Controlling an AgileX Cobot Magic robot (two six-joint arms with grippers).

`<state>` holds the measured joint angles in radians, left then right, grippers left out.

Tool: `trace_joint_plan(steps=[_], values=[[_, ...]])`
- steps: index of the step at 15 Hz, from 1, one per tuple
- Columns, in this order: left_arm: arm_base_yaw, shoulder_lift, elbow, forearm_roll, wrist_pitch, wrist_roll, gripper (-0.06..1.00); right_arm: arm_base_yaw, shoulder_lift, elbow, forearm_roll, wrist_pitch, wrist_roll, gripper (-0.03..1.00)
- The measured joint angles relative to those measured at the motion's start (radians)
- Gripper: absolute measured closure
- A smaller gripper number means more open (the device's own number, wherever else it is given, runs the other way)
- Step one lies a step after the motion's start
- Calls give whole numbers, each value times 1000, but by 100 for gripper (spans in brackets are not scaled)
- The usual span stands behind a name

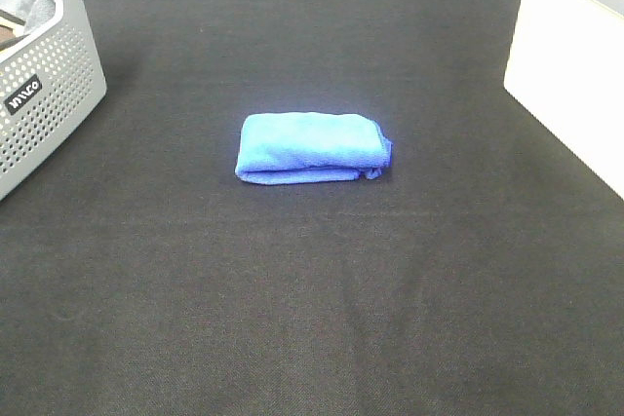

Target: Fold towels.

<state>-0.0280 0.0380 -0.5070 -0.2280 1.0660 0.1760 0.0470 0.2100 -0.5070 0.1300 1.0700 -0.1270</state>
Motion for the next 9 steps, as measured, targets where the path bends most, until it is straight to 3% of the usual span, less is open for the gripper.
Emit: trace_joint_plan(steps=[3, 9], values=[[35, -25, 0, 0, -4, 0, 19, -45, -30, 0, 0, 0, 1, 17], [35, -42, 0, 0, -3, 0, 19, -46, -198, 0, 2, 0, 1, 17]])
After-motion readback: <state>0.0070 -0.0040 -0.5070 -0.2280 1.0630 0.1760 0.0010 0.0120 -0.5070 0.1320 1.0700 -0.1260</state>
